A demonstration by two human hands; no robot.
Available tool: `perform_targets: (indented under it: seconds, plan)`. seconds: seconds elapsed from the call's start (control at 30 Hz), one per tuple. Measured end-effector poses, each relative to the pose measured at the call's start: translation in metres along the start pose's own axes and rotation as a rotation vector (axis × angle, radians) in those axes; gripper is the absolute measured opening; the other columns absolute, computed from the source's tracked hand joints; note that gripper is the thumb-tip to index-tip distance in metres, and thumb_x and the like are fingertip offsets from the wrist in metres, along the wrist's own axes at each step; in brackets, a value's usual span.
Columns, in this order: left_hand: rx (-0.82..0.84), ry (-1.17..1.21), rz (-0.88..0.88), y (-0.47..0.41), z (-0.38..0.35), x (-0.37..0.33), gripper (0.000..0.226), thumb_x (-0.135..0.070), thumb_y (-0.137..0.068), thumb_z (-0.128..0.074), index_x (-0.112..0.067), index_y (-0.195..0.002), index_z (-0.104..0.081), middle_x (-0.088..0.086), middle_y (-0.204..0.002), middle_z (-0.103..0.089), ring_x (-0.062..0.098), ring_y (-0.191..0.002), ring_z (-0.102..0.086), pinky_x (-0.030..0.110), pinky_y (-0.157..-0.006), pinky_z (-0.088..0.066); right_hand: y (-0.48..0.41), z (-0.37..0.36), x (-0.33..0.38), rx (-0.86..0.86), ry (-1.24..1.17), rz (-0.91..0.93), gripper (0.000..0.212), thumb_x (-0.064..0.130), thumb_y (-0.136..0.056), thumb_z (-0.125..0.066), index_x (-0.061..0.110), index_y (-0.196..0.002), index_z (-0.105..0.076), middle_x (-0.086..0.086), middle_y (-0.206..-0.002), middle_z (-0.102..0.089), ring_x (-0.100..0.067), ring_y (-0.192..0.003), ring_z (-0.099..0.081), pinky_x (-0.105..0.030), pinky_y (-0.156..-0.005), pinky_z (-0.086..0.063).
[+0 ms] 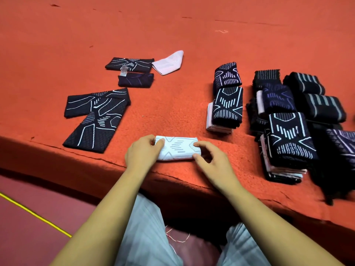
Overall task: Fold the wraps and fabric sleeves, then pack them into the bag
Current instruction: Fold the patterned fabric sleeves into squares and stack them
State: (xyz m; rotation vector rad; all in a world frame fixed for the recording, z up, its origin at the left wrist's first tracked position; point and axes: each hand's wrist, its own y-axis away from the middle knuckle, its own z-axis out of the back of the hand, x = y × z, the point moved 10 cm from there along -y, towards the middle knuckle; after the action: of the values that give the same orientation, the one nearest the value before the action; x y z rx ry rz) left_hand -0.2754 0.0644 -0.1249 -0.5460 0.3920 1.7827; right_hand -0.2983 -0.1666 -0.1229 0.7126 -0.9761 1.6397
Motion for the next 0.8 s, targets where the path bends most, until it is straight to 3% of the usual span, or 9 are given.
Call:
perform_targets:
  seconds: [0.17,0.33,0.53,0.6,0.67,0.73,0.8]
  plan:
    - [-0.002,-0.156,-0.012,-0.004,-0.005,-0.009,0.028,-0.049,-0.092,-0.052,-0.022,-0.087,-0.053,0.012,-0.101,-0.070,0.036,-0.101,-0.064,0.037,-0.072,-0.038,0.000,-0.004,0.006,0.009,0.138,0.073,0.023,0.015,-0.089,-0.064,0.011,-0.111,-0.070,0.006,-0.089,-0.054,0.000,-0.080,-0.048,-0.005,-0.078,-0.034]
    - [-0.035,-0.221,0.024,0.002,-0.005,-0.016,0.045,-0.045,-0.097,-0.051,-0.005,-0.117,-0.052,0.023,-0.113,-0.066,0.041,-0.108,-0.062,0.043,-0.083,-0.046,-0.001,-0.010,0.002,0.041,0.187,0.036,0.033,0.027,-0.090,-0.057,0.012,-0.116,-0.069,0.003,-0.091,-0.049,-0.012,-0.090,-0.050,-0.028,-0.088,-0.043]
    - [-0.002,-0.063,0.009,-0.004,-0.010,-0.009,0.048,-0.043,-0.095,-0.059,0.001,-0.113,-0.056,0.025,-0.116,-0.060,0.040,-0.117,-0.049,0.041,-0.098,-0.033,0.001,-0.009,0.005,0.045,0.197,0.014,0.034,0.028,-0.090,-0.056,0.013,-0.118,-0.069,0.004,-0.093,-0.049,-0.014,-0.094,-0.051,-0.034,-0.093,-0.044]
    - [-0.022,0.089,-0.057,-0.004,-0.006,-0.013,0.034,-0.035,-0.095,-0.063,-0.003,-0.103,-0.055,0.019,-0.105,-0.062,0.037,-0.110,-0.052,0.039,-0.090,-0.033,0.002,-0.009,0.005,0.041,0.196,0.009,0.032,0.024,-0.090,-0.058,0.012,-0.117,-0.069,0.005,-0.092,-0.048,-0.014,-0.094,-0.050,-0.036,-0.093,-0.044]
    - [-0.043,0.262,-0.120,0.002,0.003,-0.024,0.024,-0.028,-0.095,-0.063,-0.009,-0.097,-0.049,0.009,-0.086,-0.061,0.031,-0.088,-0.057,0.037,-0.070,-0.031,0.002,-0.009,0.006,0.048,0.182,0.000,0.033,0.027,-0.089,-0.057,0.012,-0.116,-0.069,0.006,-0.091,-0.048,-0.014,-0.093,-0.050,-0.039,-0.093,-0.045]
    - [-0.043,0.420,-0.177,0.009,0.014,-0.040,0.022,-0.025,-0.096,-0.063,-0.012,-0.093,-0.045,-0.003,-0.068,-0.050,0.020,-0.065,-0.050,0.035,-0.060,-0.027,0.005,-0.006,0.014,0.048,0.192,0.016,0.036,0.035,-0.089,-0.053,0.013,-0.112,-0.070,0.004,-0.092,-0.048,-0.015,-0.093,-0.051,-0.040,-0.094,-0.044]
    - [-0.021,0.531,-0.264,0.010,0.028,-0.062,0.022,-0.025,-0.094,-0.065,-0.014,-0.089,-0.046,-0.007,-0.061,-0.043,0.007,-0.054,-0.039,0.032,-0.056,-0.029,0.004,0.009,0.029,-0.004,0.246,0.058,0.037,0.041,-0.090,-0.047,0.014,-0.099,-0.070,0.002,-0.093,-0.047,-0.017,-0.094,-0.049,-0.039,-0.093,-0.043]
